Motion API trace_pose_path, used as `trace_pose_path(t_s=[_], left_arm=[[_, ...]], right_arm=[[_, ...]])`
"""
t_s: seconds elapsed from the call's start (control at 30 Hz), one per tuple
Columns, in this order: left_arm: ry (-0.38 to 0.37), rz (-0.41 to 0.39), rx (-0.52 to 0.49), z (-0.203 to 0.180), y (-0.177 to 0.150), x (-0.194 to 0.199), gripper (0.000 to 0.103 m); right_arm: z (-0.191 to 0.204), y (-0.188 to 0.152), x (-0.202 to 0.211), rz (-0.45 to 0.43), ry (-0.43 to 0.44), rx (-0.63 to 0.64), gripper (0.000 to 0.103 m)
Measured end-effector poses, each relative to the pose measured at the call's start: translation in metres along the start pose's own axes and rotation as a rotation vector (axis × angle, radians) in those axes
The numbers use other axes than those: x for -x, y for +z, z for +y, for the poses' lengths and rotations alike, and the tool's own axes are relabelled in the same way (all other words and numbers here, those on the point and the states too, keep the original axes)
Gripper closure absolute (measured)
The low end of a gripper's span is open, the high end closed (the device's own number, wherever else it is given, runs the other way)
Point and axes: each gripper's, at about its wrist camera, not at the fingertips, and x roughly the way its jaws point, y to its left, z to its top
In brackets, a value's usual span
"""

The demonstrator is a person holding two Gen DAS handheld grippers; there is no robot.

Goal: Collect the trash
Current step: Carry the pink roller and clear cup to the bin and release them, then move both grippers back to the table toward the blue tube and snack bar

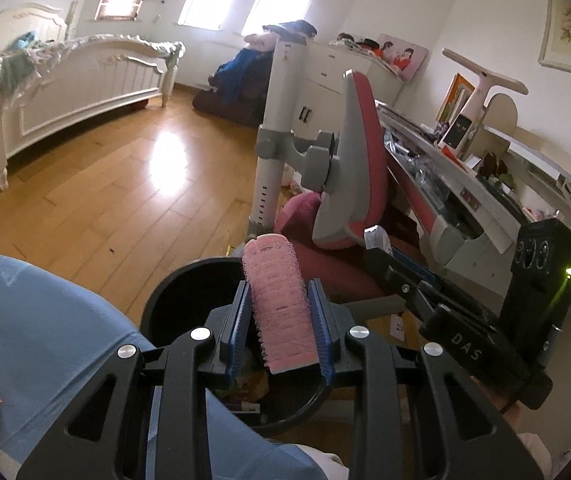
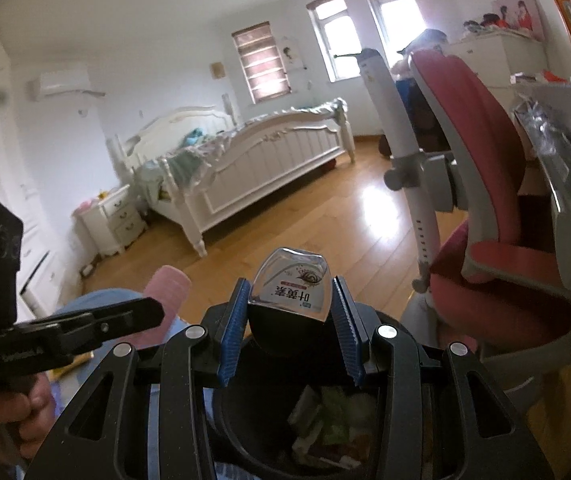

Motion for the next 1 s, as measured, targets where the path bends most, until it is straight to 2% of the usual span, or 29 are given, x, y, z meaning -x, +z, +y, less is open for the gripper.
trace_pose_path(t_s=[0.47,0.53,0.6,0.67,0.93,0.97,1.0], left_arm=[[0.001,0.052,0.016,0.004,0.002,-0.024,0.071],[0.009,0.061,0.024,0.006,0.002,-0.025,0.066],[0.02,0.056,0.031,0.008,0.001,-0.02,0.042],[0.029,0.026,0.04,0.01,0.0,-0.009,0.034],[0.122,-0.016,0.062,0.021,-0.021,0.046,0.034],[0.147,-0.021,0.067,0.025,-0.026,0.056,0.032],[0.187,-0.03,0.082,0.032,-0.035,0.07,0.024]], right_arm=[[-0.016,-0.008,-0.02,0.041,-0.016,-0.028,0.061],[-0.016,-0.007,-0.022,0.054,-0.027,-0.029,0.053],[-0.017,-0.006,-0.021,0.048,-0.036,-0.033,0.028],[-0.016,-0.007,-0.02,0.047,-0.031,-0.032,0.026],[0.005,-0.011,-0.016,0.072,-0.001,-0.002,0.026],[0.012,-0.012,-0.016,0.079,0.01,0.005,0.026],[0.016,-0.012,-0.016,0.084,0.02,0.011,0.026]])
